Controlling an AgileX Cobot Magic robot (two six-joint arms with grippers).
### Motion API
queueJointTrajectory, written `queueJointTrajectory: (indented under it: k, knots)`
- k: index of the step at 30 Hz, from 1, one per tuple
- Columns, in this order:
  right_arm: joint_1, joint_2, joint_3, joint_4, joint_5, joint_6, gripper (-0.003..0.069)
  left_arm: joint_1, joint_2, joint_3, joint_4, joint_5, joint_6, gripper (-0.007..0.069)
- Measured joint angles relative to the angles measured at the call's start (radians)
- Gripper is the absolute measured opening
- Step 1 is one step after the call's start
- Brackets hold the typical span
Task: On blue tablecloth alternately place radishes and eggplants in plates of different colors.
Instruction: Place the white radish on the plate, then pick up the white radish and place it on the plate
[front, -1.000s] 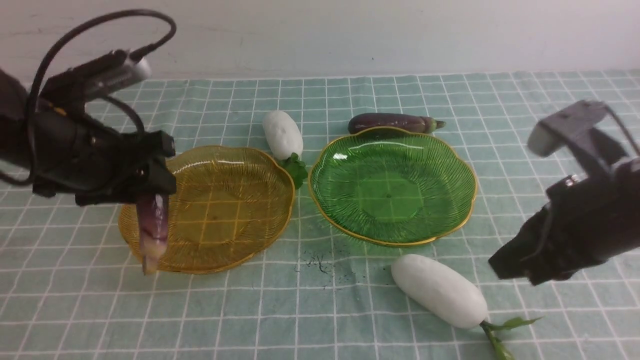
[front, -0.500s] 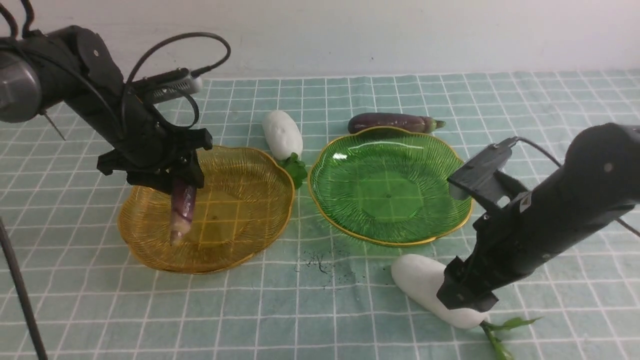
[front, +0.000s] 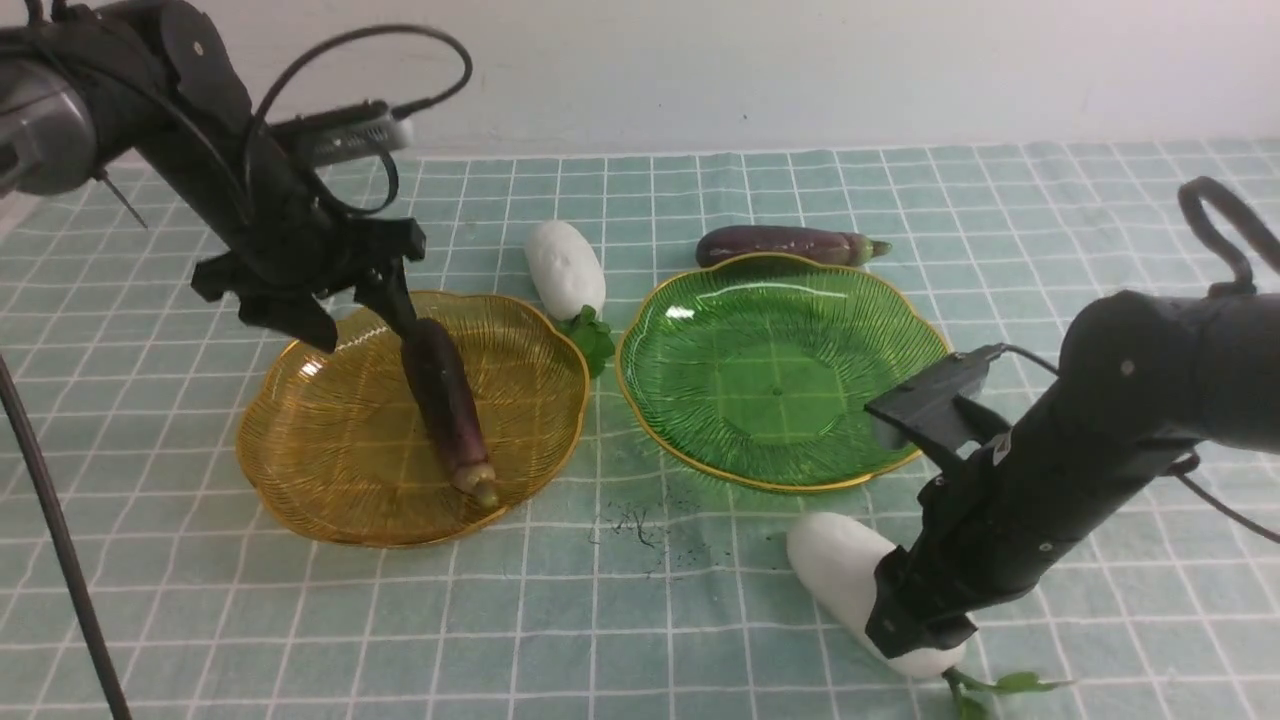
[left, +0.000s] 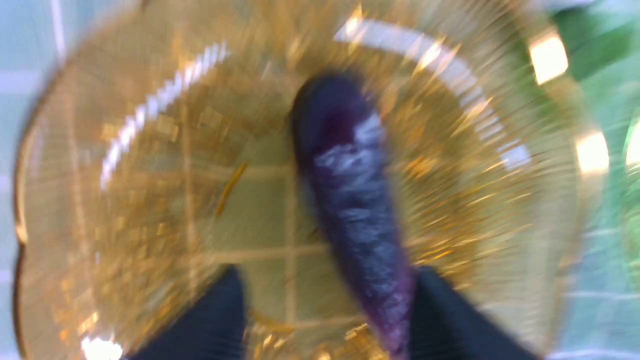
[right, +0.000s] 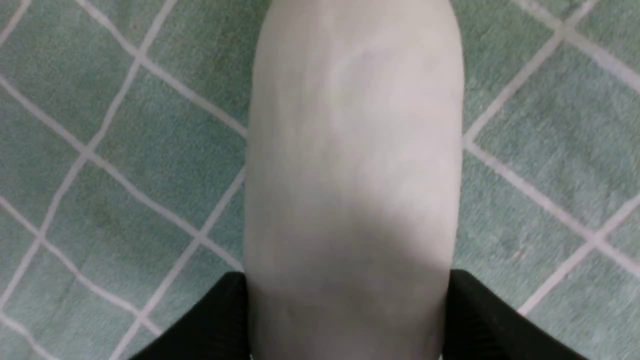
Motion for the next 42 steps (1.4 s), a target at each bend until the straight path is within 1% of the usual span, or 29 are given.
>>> queueJointTrajectory:
  k: [1, 2, 3, 4, 6, 7, 8, 10, 12, 15, 18, 19, 20, 22, 23, 25, 26, 28, 30, 31, 32, 34, 35, 36, 38, 39, 42]
  knots:
    - [0.0, -0.005, -0.01, 0.0, 0.043, 0.018, 0.0442, -0.01, 0.0, -0.048, 0.0, 0.014, 0.0, 0.019]
    - [0.0, -0.012, -0.016, 0.0, 0.081, 0.036, 0.0442, -0.016, 0.0, -0.076, 0.0, 0.021, 0.0, 0.0139]
    - [0.0, -0.02, -0.022, 0.0, 0.111, 0.044, 0.0442, -0.029, 0.0, -0.121, -0.001, 0.026, 0.001, 0.0071]
    - [0.0, -0.038, -0.03, 0.0, 0.158, 0.064, 0.0442, -0.038, 0.0, -0.164, -0.001, 0.026, 0.001, 0.0043]
    - [0.001, -0.077, -0.05, -0.002, 0.213, 0.096, 0.0442, -0.055, 0.0, -0.214, -0.006, 0.018, 0.0, 0.0013]
    - [0.001, -0.088, -0.057, -0.002, 0.223, 0.105, 0.0442, -0.059, 0.0, -0.227, -0.007, 0.016, -0.003, 0.0011]
    - [0.001, -0.129, -0.093, -0.011, 0.244, 0.14, 0.0442, -0.07, 0.0, -0.264, -0.014, -0.01, -0.016, 0.0]
    - [0.001, -0.162, -0.16, -0.029, 0.237, 0.185, 0.0442, -0.082, 0.001, -0.285, -0.016, -0.072, -0.047, 0.0]
    - [0.001, -0.166, -0.202, -0.039, 0.213, 0.201, 0.0442, -0.087, 0.007, -0.288, -0.016, -0.104, -0.06, 0.0005]
    - [0.001, -0.12, -0.381, -0.073, 0.133, 0.219, 0.0442, -0.101, 0.043, -0.291, -0.016, -0.186, -0.096, 0.0053]
    - [0.001, -0.021, -0.516, -0.086, 0.107, 0.228, 0.0442, -0.111, 0.107, -0.291, -0.016, -0.238, -0.128, 0.0141]
    - [0.001, 0.022, -0.564, -0.094, 0.107, 0.237, 0.0442, -0.113, 0.131, -0.291, -0.016, -0.246, -0.132, 0.0169]
    - [0.0, 0.086, -0.625, -0.107, 0.108, 0.251, 0.0442, -0.12, 0.159, -0.291, -0.016, -0.253, -0.135, 0.0217]
    - [-0.006, 0.131, -0.665, -0.112, 0.114, 0.273, 0.0442, -0.122, 0.185, -0.291, -0.016, -0.258, -0.136, 0.0266]
    - [-0.016, 0.201, -0.724, -0.117, 0.129, 0.309, 0.0442, -0.127, 0.216, -0.291, -0.021, -0.262, -0.137, 0.0332]
    - [-0.03, 0.271, -0.781, -0.118, 0.153, 0.342, 0.0442, -0.13, 0.238, -0.291, -0.032, -0.264, -0.14, 0.0387]
    - [-0.04, 0.304, -0.809, -0.118, 0.165, 0.355, 0.0442, -0.133, 0.257, -0.291, -0.045, -0.267, -0.14, 0.0437]
    - [-0.055, 0.35, -0.845, -0.118, 0.182, 0.373, 0.0442, -0.135, 0.278, -0.291, -0.068, -0.275, -0.139, 0.0498]
    - [-0.064, 0.4, -0.881, -0.117, 0.199, 0.392, 0.0442, -0.137, 0.296, -0.291, -0.09, -0.284, -0.136, 0.0541]
    - [-0.065, 0.403, -0.883, -0.117, 0.2, 0.395, 0.0442, -0.137, 0.298, -0.291, -0.092, -0.285, -0.136, 0.0544]
    - [-0.066, 0.417, -0.889, -0.117, 0.202, 0.399, 0.0442, -0.137, 0.305, -0.291, -0.1, -0.294, -0.133, 0.0562]
    - [-0.066, 0.434, -0.892, -0.117, 0.202, 0.403, 0.0461, -0.138, 0.316, -0.291, -0.104, -0.3, -0.133, 0.0576]
    - [-0.066, 0.447, -0.892, -0.122, 0.203, 0.412, 0.0517, -0.138, 0.322, -0.291, -0.105, -0.316, -0.133, 0.0583]
    - [-0.066, 0.448, -0.892, -0.124, 0.203, 0.419, 0.0544, -0.138, 0.323, -0.291, -0.105, -0.321, -0.132, 0.0584]
    - [-0.066, 0.449, -0.896, -0.141, 0.213, 0.435, 0.0636, -0.138, 0.335, -0.291, -0.105, -0.36, -0.132, 0.0584]
    - [-0.066, 0.449, -0.909, -0.152, 0.231, 0.44, 0.0665, -0.138, 0.343, -0.291, -0.106, -0.381, -0.132, 0.0584]
    - [-0.066, 0.449, -0.961, -0.159, 0.317, 0.445, 0.0689, -0.138, 0.377, -0.291, -0.107, -0.418, -0.132, 0.0584]
